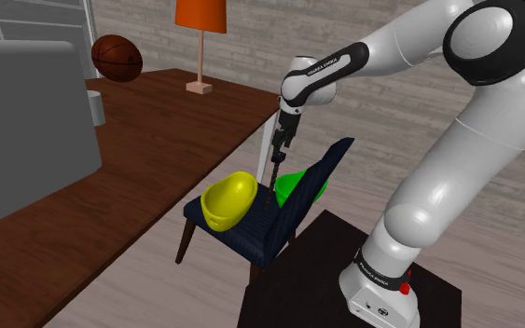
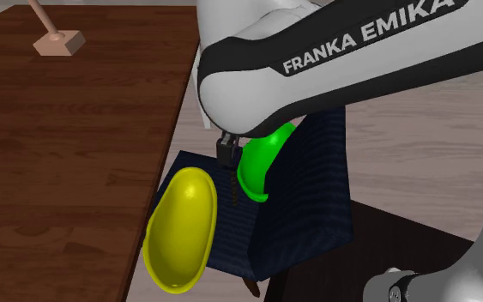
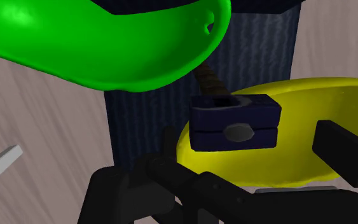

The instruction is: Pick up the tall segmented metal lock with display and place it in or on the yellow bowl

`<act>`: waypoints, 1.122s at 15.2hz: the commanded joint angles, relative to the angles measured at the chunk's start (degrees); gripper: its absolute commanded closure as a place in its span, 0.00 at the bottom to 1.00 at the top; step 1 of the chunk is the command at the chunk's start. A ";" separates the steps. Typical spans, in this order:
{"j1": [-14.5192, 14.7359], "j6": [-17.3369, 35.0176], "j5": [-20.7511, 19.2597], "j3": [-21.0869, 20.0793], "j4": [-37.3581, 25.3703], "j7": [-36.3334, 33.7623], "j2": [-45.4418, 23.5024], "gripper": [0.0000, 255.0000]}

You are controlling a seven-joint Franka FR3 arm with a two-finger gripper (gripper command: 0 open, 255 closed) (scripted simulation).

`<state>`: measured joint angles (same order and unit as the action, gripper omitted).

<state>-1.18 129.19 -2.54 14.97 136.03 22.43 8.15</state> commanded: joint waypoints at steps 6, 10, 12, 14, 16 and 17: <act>0.08 4.73 0.78 0.25 1.77 0.70 -2.91 0.00; 0.08 4.73 0.78 0.25 1.76 0.70 -2.92 0.00; 0.08 4.72 0.78 0.25 1.76 0.70 -2.92 0.00; 0.08 4.72 0.78 0.25 1.76 0.70 -2.92 1.00; 0.08 4.72 0.78 0.25 1.76 0.69 -2.91 1.00; 0.08 4.72 0.78 0.25 1.76 0.69 -2.91 1.00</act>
<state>-1.09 133.92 -1.76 15.21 137.78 23.12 5.25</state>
